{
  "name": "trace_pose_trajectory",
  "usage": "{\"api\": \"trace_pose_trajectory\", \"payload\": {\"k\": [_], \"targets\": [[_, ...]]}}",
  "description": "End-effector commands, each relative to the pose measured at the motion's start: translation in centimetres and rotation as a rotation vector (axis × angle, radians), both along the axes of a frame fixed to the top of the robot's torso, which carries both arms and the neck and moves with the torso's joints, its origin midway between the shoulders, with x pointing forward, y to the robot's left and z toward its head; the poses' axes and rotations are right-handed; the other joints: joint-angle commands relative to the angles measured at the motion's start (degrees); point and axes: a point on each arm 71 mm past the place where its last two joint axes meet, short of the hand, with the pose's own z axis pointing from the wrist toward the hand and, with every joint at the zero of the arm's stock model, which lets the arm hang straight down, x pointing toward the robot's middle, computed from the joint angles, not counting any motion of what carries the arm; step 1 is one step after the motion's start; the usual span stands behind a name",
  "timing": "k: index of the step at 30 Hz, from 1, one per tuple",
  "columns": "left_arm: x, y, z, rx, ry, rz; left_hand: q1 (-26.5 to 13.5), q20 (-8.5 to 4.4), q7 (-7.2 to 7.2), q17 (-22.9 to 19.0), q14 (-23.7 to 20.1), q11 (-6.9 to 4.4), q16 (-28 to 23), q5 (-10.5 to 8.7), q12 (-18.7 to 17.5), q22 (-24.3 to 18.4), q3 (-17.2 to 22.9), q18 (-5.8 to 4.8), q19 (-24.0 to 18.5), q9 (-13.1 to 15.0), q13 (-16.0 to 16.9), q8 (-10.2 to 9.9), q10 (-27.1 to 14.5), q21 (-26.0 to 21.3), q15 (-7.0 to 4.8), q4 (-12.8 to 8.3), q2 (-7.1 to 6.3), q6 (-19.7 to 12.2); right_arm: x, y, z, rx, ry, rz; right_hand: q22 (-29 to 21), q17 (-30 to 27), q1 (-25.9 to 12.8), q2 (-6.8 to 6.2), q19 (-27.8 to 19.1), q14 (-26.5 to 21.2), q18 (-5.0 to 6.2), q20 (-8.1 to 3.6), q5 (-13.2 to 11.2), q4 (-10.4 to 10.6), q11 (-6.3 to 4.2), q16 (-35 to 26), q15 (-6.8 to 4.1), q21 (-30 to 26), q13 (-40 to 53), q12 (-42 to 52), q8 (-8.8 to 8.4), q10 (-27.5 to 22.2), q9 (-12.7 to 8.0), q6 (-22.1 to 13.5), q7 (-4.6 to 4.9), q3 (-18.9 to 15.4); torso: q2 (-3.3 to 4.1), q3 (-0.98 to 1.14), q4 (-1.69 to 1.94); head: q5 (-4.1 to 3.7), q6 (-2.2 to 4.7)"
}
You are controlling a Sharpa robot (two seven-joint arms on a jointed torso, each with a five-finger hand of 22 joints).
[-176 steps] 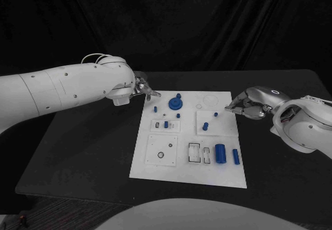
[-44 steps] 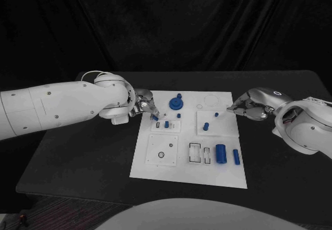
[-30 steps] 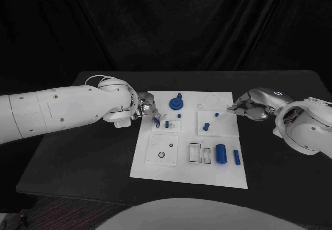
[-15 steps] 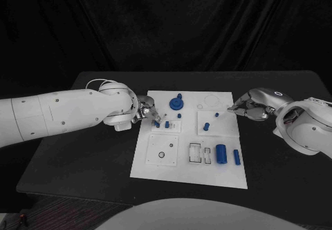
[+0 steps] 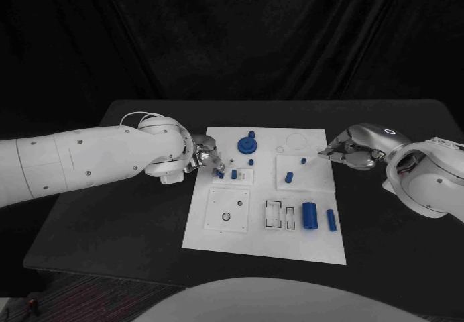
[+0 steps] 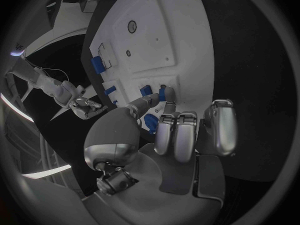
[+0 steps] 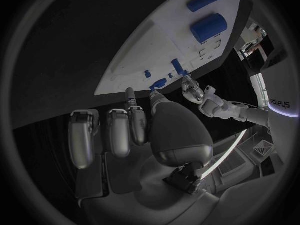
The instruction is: Assemble the parts on the task board
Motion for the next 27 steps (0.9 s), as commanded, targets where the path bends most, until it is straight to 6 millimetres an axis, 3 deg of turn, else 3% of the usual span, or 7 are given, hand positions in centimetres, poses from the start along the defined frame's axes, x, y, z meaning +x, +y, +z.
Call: {"api": "trace_pose_trajectory", "payload": {"k": [1, 17, 19, 20, 23, 24, 27], "targets": [[-0.32, -0.02, -0.49, 0.007, 0.021, -0.007, 0.02, -0.20, -0.29, 15.09, 6.05, -0.45, 0.15, 0.24, 0.16, 10.86, 0.85, 0.55, 0.19, 0.06, 15.07, 0.20, 6.07, -0.07, -0.49, -0.57, 0.78, -0.01, -0.05, -0.08, -0.11, -0.005, 0.004, -0.006, 14.56, 3.52, 0.67, 0.12, 5.02, 3.97, -0.05, 0.40, 0.28, 0.06, 0.33, -0.26, 0.39, -0.27, -0.16, -0.28, -0.30, 0.05, -0.09, 0.38, -0.15, -0.21, 0.01, 0.03, -0.01, 0.06, -0.01], [-0.51, 0.04, -0.65, 0.008, 0.028, -0.010, 0.04, -0.21, -0.26, 15.09, 6.05, -0.44, 0.15, 0.38, 0.16, 10.82, 1.03, 0.58, 0.09, 0.12, 15.07, 0.21, 6.07, -0.19, -0.49, -0.73, 0.82, -0.11, -0.06, -0.11, -0.18, -0.006, 0.006, -0.007, 14.56, 3.52, 0.67, 0.12, 5.02, 3.97, -0.05, 0.40, 0.28, 0.06, 0.33, -0.26, 0.39, -0.27, -0.16, -0.28, -0.30, 0.05, -0.09, 0.38, -0.15, -0.21, 0.01, 0.06, -0.04, 0.12, -0.01], [-0.49, -0.02, -0.66, 0.007, 0.028, -0.011, -0.32, -0.19, -0.16, 15.09, 6.05, -0.35, 0.15, -0.60, 0.16, 10.78, 0.91, 0.60, 0.00, 0.17, 15.07, 0.17, 6.07, -0.30, -0.44, -0.60, 0.84, -0.32, -0.05, -0.08, -0.19, -0.006, 0.006, -0.007, 14.56, 3.52, 0.67, 0.12, 5.02, 3.97, -0.05, 0.40, 0.28, 0.06, 0.33, -0.26, 0.39, -0.27, -0.16, -0.28, -0.30, 0.05, -0.09, 0.38, -0.15, -0.21, 0.01, 0.07, -0.04, 0.20, -0.01], [-0.49, -0.04, -0.66, 0.006, 0.028, -0.011, -1.50, 0.03, -0.17, 15.09, 6.05, -0.13, 0.15, -6.07, 0.16, 10.72, -0.27, 0.58, -0.16, -0.18, 15.07, -0.32, 6.07, -0.50, -0.39, 0.56, 1.18, -0.72, -0.05, -0.07, -0.19, -0.006, 0.006, -0.006, 14.56, 3.52, 0.67, 0.12, 5.02, 3.97, -0.05, 0.40, 0.28, 0.06, 0.33, -0.26, 0.39, -0.27, -0.16, -0.28, -0.30, 0.05, -0.09, 0.38, -0.15, -0.21, 0.00, 0.08, -0.04, 0.14, -0.01], [-0.46, -0.12, -0.68, 0.006, 0.028, -0.013, -5.26, 0.42, 1.08, 15.09, 6.05, 0.69, 0.15, -16.75, 0.16, 10.60, -6.20, 0.66, -0.49, -3.51, 15.07, -3.42, 6.07, -0.92, 0.43, 5.25, 0.90, -1.39, -0.05, -0.06, -0.20, -0.006, 0.007, -0.006, 14.56, 3.52, 0.67, 0.12, 5.02, 3.97, -0.05, 0.40, 0.28, 0.06, 0.33, -0.26, 0.39, -0.27, -0.17, -0.28, -0.30, 0.04, -0.10, 0.38, -0.15, -0.21, 0.02, 0.04, -0.07, 0.14, -0.01], [-0.46, -0.13, -0.69, 0.007, 0.028, -0.013, -5.61, 0.53, 1.20, 15.09, 6.05, 0.82, 0.15, -17.47, 0.16, 10.59, -6.94, 0.65, -0.52, -3.98, 15.07, -3.80, 6.07, -0.95, 0.51, 5.80, 0.79, -1.44, -0.05, -0.06, -0.21, -0.007, 0.007, -0.006, 14.55, 3.41, 0.70, 0.14, 5.00, 3.95, -0.04, 0.41, 0.28, 0.07, 0.33, -0.31, 0.38, -0.30, -0.27, -0.38, -0.32, 0.02, -0.11, 0.40, -0.15, -0.22, 0.04, 0.04, -0.07, 0.15, -0.01], [-0.42, -0.14, -0.71, 0.007, 0.029, -0.014, -9.87, 0.97, 1.93, 15.09, 6.05, 1.52, 0.15, -20.60, 0.16, 10.48, -13.43, 0.74, -0.81, -6.87, 15.07, -6.18, 6.07, -1.31, 1.07, 10.42, -1.47, -1.84, -0.05, -0.07, -0.22, -0.007, 0.008, -0.006, 14.56, 3.49, 0.71, 0.14, 5.02, 3.96, -0.05, 0.40, 0.29, 0.06, 0.33, -0.28, 0.38, -0.26, -0.28, -0.40, -0.32, 0.02, -0.11, 0.40, -0.15, -0.22, 0.04, 0.04, -0.05, 0.17, -0.01]]}}
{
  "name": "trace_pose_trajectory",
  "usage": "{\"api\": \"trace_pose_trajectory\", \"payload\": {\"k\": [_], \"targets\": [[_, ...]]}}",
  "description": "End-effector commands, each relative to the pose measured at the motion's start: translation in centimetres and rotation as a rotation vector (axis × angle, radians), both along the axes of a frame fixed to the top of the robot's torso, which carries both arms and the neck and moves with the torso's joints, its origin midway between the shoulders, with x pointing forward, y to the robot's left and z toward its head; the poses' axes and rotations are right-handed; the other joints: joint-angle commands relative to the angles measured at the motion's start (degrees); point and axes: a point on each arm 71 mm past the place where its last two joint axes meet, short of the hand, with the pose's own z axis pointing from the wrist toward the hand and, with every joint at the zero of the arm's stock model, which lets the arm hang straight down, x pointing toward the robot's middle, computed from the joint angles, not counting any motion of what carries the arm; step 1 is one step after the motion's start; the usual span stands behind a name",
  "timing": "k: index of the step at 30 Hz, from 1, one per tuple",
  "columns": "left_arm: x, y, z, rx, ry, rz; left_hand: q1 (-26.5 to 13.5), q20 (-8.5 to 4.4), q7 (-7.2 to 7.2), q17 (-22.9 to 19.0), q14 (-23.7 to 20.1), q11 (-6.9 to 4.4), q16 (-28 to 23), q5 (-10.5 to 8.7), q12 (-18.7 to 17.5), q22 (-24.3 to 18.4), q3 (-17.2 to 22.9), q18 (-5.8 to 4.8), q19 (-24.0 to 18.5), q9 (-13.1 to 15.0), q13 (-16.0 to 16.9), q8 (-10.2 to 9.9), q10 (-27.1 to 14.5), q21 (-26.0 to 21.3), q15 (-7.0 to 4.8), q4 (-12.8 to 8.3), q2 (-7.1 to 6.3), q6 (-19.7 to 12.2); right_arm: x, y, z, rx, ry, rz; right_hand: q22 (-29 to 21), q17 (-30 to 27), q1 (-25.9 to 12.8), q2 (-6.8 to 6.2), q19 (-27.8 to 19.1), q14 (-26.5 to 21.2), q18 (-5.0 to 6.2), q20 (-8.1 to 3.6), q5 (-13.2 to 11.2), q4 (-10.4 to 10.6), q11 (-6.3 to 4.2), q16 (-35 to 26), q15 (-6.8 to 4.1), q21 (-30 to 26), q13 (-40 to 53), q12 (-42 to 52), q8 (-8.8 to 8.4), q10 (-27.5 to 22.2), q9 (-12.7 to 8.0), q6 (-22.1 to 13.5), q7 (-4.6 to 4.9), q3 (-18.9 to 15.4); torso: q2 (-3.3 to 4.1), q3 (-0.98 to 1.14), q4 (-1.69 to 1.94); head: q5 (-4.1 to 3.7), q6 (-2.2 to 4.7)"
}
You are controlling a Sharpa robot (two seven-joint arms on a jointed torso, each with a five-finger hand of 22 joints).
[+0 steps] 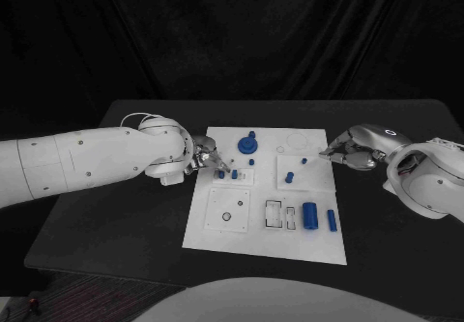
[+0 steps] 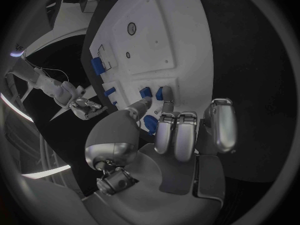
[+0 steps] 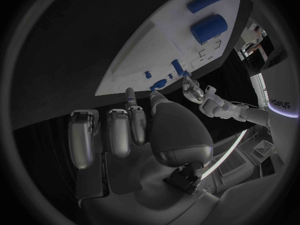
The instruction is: Assemble the parts on the task board
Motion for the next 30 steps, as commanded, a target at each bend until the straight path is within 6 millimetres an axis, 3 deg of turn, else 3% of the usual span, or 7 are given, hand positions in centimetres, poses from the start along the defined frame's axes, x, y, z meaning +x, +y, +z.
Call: {"api": "trace_pose_trajectory", "payload": {"k": [1, 6, 11, 14, 23, 25, 30], "targets": [[-0.3, -0.2, -0.5, 0.005, 0.023, -0.013, -2.93, 0.48, 0.78, 15.10, 5.99, 0.56, 0.15, -1.25, 0.16, 10.47, -4.96, 0.79, -0.28, -2.38, 15.07, -2.13, 5.99, -0.42, 0.48, 3.34, -1.75, -0.09, 0.0, 0.0, -0.1, -0.007, 0.006, -0.005, 14.57, 3.49, 0.66, 0.09, 5.02, 3.96, -0.05, 0.41, 0.29, 0.06, 0.32, -0.28, 0.39, -0.27, -0.16, -0.34, -0.32, 0.02, -0.07, 0.40, -0.15, -0.22, 0.02, -0.02, 0.02, -0.08, -0.01], [-0.2, -0.1, -0.5, 0.006, 0.020, -0.006, -3.07, 0.69, 0.55, 15.10, 5.99, 0.49, 0.15, -1.26, 0.16, 10.50, -10.39, 0.81, -0.29, -3.88, 15.07, -2.32, 5.99, -0.34, 0.47, 6.97, -1.52, 2.00, -0.1, 0.0, -0.1, -0.007, 0.007, -0.005, 14.57, 3.49, 0.66, 0.09, 5.02, 3.96, -0.05, 0.41, 0.29, 0.06, 0.32, -0.28, 0.39, -0.27, -0.16, -0.34, -0.32, 0.02, -0.07, 0.40, -0.15, -0.22, 0.03, 0.00, -0.01, -0.06, -0.01], [0.0, 0.2, -0.6, 0.015, 0.021, 0.006, -1.79, 0.55, 0.06, 15.10, 5.99, 0.13, 0.15, -1.24, 0.16, 10.50, -12.68, 0.83, -0.28, -2.88, 15.07, -0.82, 5.99, -0.30, 0.21, 8.34, -0.81, 3.50, -0.1, 0.0, -0.2, -0.007, 0.008, -0.004, 14.57, 3.49, 0.66, 0.09, 5.02, 3.96, -0.05, 0.41, 0.29, 0.06, 0.32, -0.28, 0.39, -0.27, -0.16, -0.34, -0.32, 0.02, -0.07, 0.40, -0.15, -0.22, 0.05, 0.00, -0.05, -0.04, -0.01], [0.1, 0.4, -0.6, 0.017, 0.017, 0.017, -0.38, 0.28, -0.33, 15.10, 5.99, -0.22, 0.15, -1.23, 0.16, 10.51, -14.96, 0.83, -0.25, -0.62, 15.07, 1.18, 5.99, -0.25, -0.10, 9.71, 0.03, 3.80, -0.1, 0.0, -0.1, -0.007, 0.008, -0.003, 14.54, 3.44, 0.71, 0.08, 4.98, 3.95, -0.03, 0.40, 0.30, 0.04, 0.32, -0.30, 0.39, -0.34, -0.26, -0.44, -0.33, -0.01, -0.08, 0.41, -0.16, -0.23, 0.05, 0.02, -0.06, -0.12, -0.01], [0.4, 1.4, 0.0, -0.041, -0.070, 0.079, 4.17, -0.50, -1.13, 15.10, 5.99, -1.00, 0.15, -1.22, 0.16, 10.82, -23.37, 0.58, 0.80, 11.09, 15.07, 10.33, 5.99, 0.82, -0.82, 14.42, 1.52, 0.43, -0.1, -0.1, -0.1, -0.006, 0.006, -0.004, 14.54, 3.44, 0.72, 0.07, 4.98, 3.95, -0.03, 0.41, 0.31, 0.04, 0.32, -0.30, 0.39, -0.34, -0.25, -0.43, -0.33, 0.00, -0.08, 0.41, -0.15, -0.23, 0.02, 0.03, 0.00, -0.37, -0.01], [0.6, 1.6, 0.5, -0.075, -0.112, 0.089, 4.21, -0.56, -1.26, 15.10, 5.99, -1.09, 0.15, -1.22, 0.16, 11.00, -24.77, 0.46, 1.23, 12.28, 15.07, 11.39, 5.99, 1.31, -0.95, 15.26, 1.25, 0.33, -0.1, -0.2, -0.1, -0.006, 0.006, -0.005, 14.55, 3.47, 0.72, 0.07, 5.00, 3.96, -0.04, 0.41, 0.31, 0.04, 0.32, -0.29, 0.38, -0.32, -0.28, -0.46, -0.34, -0.01, -0.08, 0.41, -0.15, -0.24, 0.01, 0.04, -0.03, -0.36, -0.01], [1.5, 1.5, 2.4, -0.222, -0.296, 0.073, 4.54, -0.85, -1.55, 15.10, 5.99, -1.38, 0.15, -1.24, 0.16, 11.20, -28.34, 0.30, 1.83, 15.08, 15.07, 13.68, 5.99, 1.93, -1.24, 15.73, 2.16, -0.44, -0.1, -0.2, -0.1, -0.005, 0.005, -0.008, 14.56, 3.44, 0.72, 0.07, 5.01, 3.95, -0.04, 0.41, 0.30, 0.04, 0.32, -0.30, 0.38, -0.29, -0.30, -0.48, -0.34, -0.02, -0.08, 0.42, -0.15, -0.25, 0.00, -0.02, -0.04, -0.50, -0.01]]}}
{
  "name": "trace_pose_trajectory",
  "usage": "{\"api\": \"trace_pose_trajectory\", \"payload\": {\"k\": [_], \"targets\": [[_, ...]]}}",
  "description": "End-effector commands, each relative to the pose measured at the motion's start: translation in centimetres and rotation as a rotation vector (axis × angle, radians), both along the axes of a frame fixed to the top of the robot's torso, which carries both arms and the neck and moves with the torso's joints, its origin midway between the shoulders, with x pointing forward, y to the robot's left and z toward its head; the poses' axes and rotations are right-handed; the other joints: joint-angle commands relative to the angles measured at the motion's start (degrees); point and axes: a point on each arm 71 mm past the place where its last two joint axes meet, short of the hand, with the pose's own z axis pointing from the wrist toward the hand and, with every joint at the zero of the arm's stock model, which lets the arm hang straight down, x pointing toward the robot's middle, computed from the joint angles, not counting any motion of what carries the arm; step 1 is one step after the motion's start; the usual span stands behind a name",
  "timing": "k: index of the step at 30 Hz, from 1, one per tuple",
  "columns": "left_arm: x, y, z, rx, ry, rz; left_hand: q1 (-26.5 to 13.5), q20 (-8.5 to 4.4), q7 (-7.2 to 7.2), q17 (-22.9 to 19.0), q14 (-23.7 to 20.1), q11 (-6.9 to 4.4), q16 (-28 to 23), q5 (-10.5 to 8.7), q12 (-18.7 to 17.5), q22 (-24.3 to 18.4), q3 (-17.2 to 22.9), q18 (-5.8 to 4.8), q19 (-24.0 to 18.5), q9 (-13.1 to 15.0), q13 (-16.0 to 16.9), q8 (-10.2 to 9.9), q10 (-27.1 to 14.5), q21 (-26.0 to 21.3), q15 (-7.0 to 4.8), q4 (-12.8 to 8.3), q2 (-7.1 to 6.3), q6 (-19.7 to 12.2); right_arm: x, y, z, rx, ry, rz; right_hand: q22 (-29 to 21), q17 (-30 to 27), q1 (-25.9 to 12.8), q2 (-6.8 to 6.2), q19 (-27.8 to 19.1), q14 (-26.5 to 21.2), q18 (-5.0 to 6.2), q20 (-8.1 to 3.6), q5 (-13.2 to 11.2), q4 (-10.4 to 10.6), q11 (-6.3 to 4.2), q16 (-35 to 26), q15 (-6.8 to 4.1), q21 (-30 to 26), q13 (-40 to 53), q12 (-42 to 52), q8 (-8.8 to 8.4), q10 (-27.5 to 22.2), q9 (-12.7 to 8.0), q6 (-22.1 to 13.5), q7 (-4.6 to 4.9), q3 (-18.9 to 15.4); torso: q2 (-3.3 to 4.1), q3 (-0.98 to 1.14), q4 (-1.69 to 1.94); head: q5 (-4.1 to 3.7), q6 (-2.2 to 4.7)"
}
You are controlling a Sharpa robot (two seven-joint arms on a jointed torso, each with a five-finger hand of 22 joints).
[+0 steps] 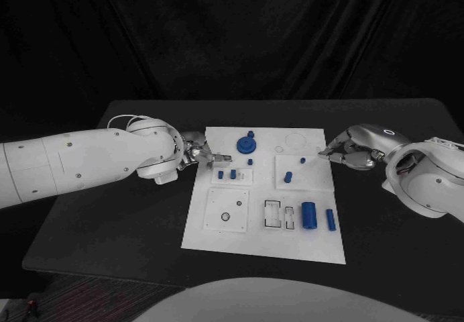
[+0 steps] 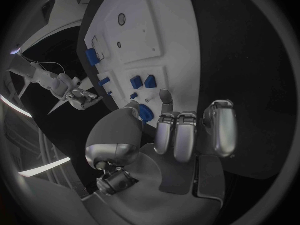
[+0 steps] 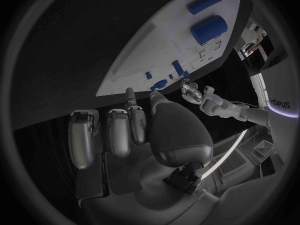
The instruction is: Assemble the parts on the task board
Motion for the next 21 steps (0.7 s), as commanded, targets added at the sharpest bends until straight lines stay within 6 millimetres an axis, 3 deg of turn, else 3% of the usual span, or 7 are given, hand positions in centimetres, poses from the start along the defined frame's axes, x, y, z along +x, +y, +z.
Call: {"api": "trace_pose_trajectory", "payload": {"k": [1, 6, 12, 13, 19, 20, 21], "targets": [[1.0, -0.7, 2.2, -0.178, -0.239, -0.028, 0.20, 0.05, -0.09, 15.10, 5.95, -0.44, 0.15, -0.15, 0.16, 11.20, -1.22, 0.32, 0.42, 0.74, 15.07, 0.56, 6.16, 0.27, -0.37, 0.13, 0.56, -0.50, -0.1, -0.1, -0.1, -0.004, 0.002, -0.006, 14.53, 3.44, 0.54, -0.12, 5.01, 3.95, -0.04, 0.40, 0.30, 0.04, 0.32, -0.30, 0.38, -0.29, -0.05, -0.34, -0.34, -0.02, -0.09, 0.42, -0.15, -0.25, -0.03, -0.05, 0.00, -0.08, -0.01], [2.0, -1.5, 4.5, -0.345, -0.510, -0.166, 4.46, 0.51, 0.78, 15.10, 5.95, 0.51, 0.15, -0.16, 0.16, 9.78, -3.97, 1.26, -3.95, 1.22, 15.07, -0.09, 6.16, -4.07, 0.65, -0.08, 0.65, -2.98, 0.0, -0.2, -0.1, -0.004, 0.001, -0.009, 14.53, 3.49, 0.52, -0.12, 5.01, 3.96, -0.04, 0.40, 0.30, 0.06, 0.32, -0.28, 0.38, -0.29, -0.03, -0.33, -0.34, -0.01, -0.10, 0.42, -0.15, -0.26, -0.06, -0.10, -0.01, -0.26, -0.01], [2.4, -2.2, 5.7, -0.410, -0.673, -0.350, 14.16, 2.31, 3.39, 10.78, -0.82, 3.35, -2.53, 0.77, -10.73, 6.50, -5.91, 2.85, -16.15, -2.29, 7.30, -4.86, -7.59, -14.23, 3.46, -0.33, 2.75, -7.27, 0.0, -0.4, -0.1, -0.006, 0.001, -0.014, 14.53, 3.49, 0.52, -0.12, 5.01, 3.96, -0.04, 0.40, 0.30, 0.06, 0.32, -0.28, 0.38, -0.29, -0.03, -0.33, -0.34, -0.01, -0.10, 0.42, -0.15, -0.26, 0.03, -0.02, 0.02, -0.69, -0.01], [2.4, -2.5, 5.9, -0.390, -0.720, -0.410, 27.06, 2.35, 3.74, -1.74, -20.41, 3.75, -12.69, 7.95, -34.09, 3.77, 0.22, 4.42, -24.97, -6.22, -7.83, -8.77, -34.08, -22.62, 3.49, -5.33, 5.25, -9.83, 0.0, -0.4, -0.1, -0.006, 0.001, -0.015, 14.53, 3.49, 0.52, -0.12, 5.01, 3.96, -0.04, 0.40, 0.30, 0.06, 0.32, -0.28, 0.38, -0.29, -0.03, -0.33, -0.34, -0.01, -0.10, 0.42, -0.15, -0.26, 0.07, 0.00, 0.04, -0.69, -0.01], [2.4, -4.4, 5.3, -0.156, -0.922, -0.754, 37.44, 4.53, 2.35, -23.80, -29.61, 4.85, -33.37, 5.73, -63.60, 3.18, 11.10, 4.83, -20.75, -28.93, -33.77, -22.05, -38.35, -24.11, 5.39, -3.98, -0.33, -8.22, 0.1, -0.4, -0.1, -0.003, -0.005, -0.012, 14.55, 3.40, 0.49, -0.12, 5.04, 3.95, -0.06, 0.40, 0.28, 0.10, 0.32, -0.32, 0.38, -0.24, 0.05, -0.26, -0.35, 0.03, -0.10, 0.43, -0.15, -0.29, 0.17, 0.03, 0.07, -1.15, -0.01], [2.4, -4.7, 5.1, -0.122, -0.935, -0.797, 37.92, 4.22, -0.31, -21.03, -21.09, 0.44, -29.63, 4.92, -69.65, 5.50, 12.87, 3.74, -13.09, -34.69, -40.00, -21.76, -40.02, -17.11, 1.24, -2.74, -2.31, -12.05, 0.1, -0.4, -0.1, -0.002, -0.006, -0.011, 14.59, 3.39, 0.48, -0.11, 5.11, 3.95, -0.09, 0.40, 0.28, 0.10, 0.32, -0.32, 0.38, -0.11, 0.06, -0.25, -0.35, 0.04, -0.10, 0.43, -0.15, -0.30, 0.17, 0.01, 0.05, -1.25, -0.01], [2.4, -5.0, 4.9, -0.091, -0.942, -0.833, 38.19, 3.66, -0.69, -19.94, -17.48, 1.10, -28.60, 4.62, -72.29, 6.21, 14.48, 3.27, -10.10, -38.95, -44.50, -22.42, -37.44, -15.10, 0.43, -1.92, -3.53, -10.64, 0.1, -0.4, 0.0, -0.001, -0.008, -0.010, 14.59, 3.39, 0.48, -0.11, 5.11, 3.95, -0.09, 0.40, 0.28, 0.10, 0.32, -0.32, 0.38, -0.11, 0.06, -0.25, -0.35, 0.04, -0.10, 0.43, -0.15, -0.30, 0.17, 0.00, 0.02, -1.27, -0.01]]}}
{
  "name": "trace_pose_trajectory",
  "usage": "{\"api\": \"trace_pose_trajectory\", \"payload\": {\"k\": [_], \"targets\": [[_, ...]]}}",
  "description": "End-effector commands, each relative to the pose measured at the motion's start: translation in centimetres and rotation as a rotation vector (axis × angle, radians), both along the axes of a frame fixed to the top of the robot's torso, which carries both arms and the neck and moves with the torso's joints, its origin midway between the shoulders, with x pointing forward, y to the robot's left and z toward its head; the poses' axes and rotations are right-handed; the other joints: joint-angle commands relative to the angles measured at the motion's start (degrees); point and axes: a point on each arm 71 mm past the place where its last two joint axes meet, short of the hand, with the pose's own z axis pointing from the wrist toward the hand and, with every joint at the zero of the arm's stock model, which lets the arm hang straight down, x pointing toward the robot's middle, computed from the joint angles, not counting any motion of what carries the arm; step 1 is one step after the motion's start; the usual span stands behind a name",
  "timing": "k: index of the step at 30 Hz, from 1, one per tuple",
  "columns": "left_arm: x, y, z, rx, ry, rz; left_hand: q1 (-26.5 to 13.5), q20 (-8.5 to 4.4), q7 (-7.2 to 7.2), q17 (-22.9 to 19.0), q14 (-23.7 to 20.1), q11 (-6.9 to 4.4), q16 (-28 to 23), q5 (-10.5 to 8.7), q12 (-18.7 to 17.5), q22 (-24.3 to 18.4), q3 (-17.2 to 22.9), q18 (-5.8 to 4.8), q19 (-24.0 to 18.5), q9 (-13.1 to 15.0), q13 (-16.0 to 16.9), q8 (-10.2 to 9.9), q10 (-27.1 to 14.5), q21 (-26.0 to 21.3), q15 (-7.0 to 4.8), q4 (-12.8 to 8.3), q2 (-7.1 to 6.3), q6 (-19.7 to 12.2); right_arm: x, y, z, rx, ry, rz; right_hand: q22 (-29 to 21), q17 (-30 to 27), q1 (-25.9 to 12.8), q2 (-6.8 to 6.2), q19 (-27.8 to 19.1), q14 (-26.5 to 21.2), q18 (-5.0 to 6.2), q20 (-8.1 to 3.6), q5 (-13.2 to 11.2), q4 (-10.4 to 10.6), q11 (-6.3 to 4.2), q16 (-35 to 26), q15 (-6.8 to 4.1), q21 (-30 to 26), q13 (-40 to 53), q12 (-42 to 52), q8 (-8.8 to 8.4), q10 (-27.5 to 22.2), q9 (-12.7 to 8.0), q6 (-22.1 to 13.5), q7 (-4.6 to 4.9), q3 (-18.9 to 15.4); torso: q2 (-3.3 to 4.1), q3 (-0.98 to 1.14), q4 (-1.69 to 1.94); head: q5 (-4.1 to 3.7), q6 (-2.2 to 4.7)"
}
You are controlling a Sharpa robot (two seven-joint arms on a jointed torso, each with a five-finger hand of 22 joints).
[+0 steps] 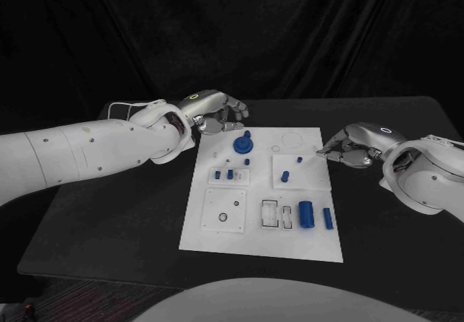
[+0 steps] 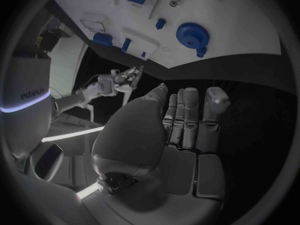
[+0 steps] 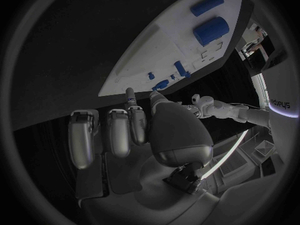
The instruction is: Assemble the parts on the task board
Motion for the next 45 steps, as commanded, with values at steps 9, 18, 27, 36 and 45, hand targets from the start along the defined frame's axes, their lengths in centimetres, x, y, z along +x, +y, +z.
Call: {"api": "trace_pose_trajectory", "payload": {"k": [9, 18, 27, 36, 45], "targets": [[-0.7, -4.2, -1.6, 0.365, -0.278, -0.326, -0.82, -2.97, -3.86, 4.31, 16.41, -2.68, 6.65, -2.22, -11.43, 8.35, 3.53, -2.04, 14.01, -17.57, -17.76, -0.54, 2.69, 10.70, -3.51, -0.53, -5.90, 4.84, -0.1, -0.1, 0.0, 0.006, -0.010, 0.002, 14.64, 3.47, 0.49, -0.10, 5.17, 3.96, -0.12, 0.40, 0.28, 0.10, 0.32, -0.29, 0.38, -0.01, 0.08, -0.21, -0.35, 0.07, -0.05, 0.44, -0.16, -0.30, 0.17, -0.09, -0.16, -0.04, -0.01], [-0.5, -5.0, -2.4, 0.417, -0.212, -0.318, -3.17, -3.99, -4.81, 10.61, 20.66, -1.19, 13.63, -3.06, -11.52, 10.26, 2.25, -3.02, 17.35, -21.37, -19.88, -0.52, 5.07, 15.30, -3.07, -2.03, -6.24, 4.60, -0.1, 0.0, 0.0, 0.006, -0.010, 0.004, 14.65, 3.48, 0.50, -0.10, 5.19, 3.96, -0.13, 0.40, 0.28, 0.10, 0.31, -0.29, 0.38, 0.01, -0.01, -0.29, -0.35, 0.05, -0.05, 0.47, -0.16, -0.31, 0.40, -0.11, -0.59, 0.37, -0.01], [-0.5, -5.2, -3.0, 0.439, -0.168, -0.302, -4.18, -4.29, -3.55, 9.53, 19.89, -1.27, 13.73, -2.59, -10.30, 10.15, 2.11, -2.92, 17.15, -22.58, -19.32, 0.09, 8.06, 14.73, -3.17, -2.79, -6.15, 7.08, -0.1, 0.0, 0.0, 0.006, -0.008, 0.006, 14.65, 3.48, 0.50, -0.10, 5.19, 3.96, -0.13, 0.40, 0.28, 0.10, 0.31, -0.29, 0.38, 0.01, -0.01, -0.29, -0.35, 0.05, -0.05, 0.47, -0.16, -0.31, 0.61, 0.03, -0.69, 0.49, -0.01], [-0.7, -5.2, -3.5, 0.447, -0.144, -0.298, -6.07, -4.29, -2.75, 9.06, 19.58, -1.17, 13.98, -3.07, -8.97, 10.14, 1.65, -2.91, 17.09, -23.22, -17.95, 0.18, 9.44, 14.58, -3.05, -2.63, -5.62, 8.25, -0.1, 0.0, 0.0, 0.005, -0.006, 0.005, 14.65, 3.39, 0.48, -0.08, 5.18, 3.95, -0.13, 0.40, 0.28, 0.12, 0.31, -0.33, 0.38, 0.00, -0.15, -0.43, -0.34, 0.02, -0.06, 0.52, -0.16, -0.33, 0.46, -0.11, -0.59, 0.36, -0.01], [-0.8, -4.9, -3.9, 0.455, -0.126, -0.291, -5.78, -4.34, -1.91, 8.36, 19.25, -1.70, 13.92, -1.20, -7.83, 10.07, 2.30, -2.85, 16.95, -23.54, -16.79, 0.42, 10.34, 14.28, -3.39, -3.45, -5.23, 9.76, -0.1, 0.0, 0.0, 0.003, -0.004, 0.006, 14.60, 3.43, 0.51, -0.06, 5.10, 3.95, -0.09, 0.40, 0.28, 0.11, 0.31, -0.31, 0.38, -0.13, -0.20, -0.48, -0.36, 0.02, -0.07, 0.53, -0.16, -0.34, 0.42, -0.11, -0.61, 0.48, -0.01]]}}
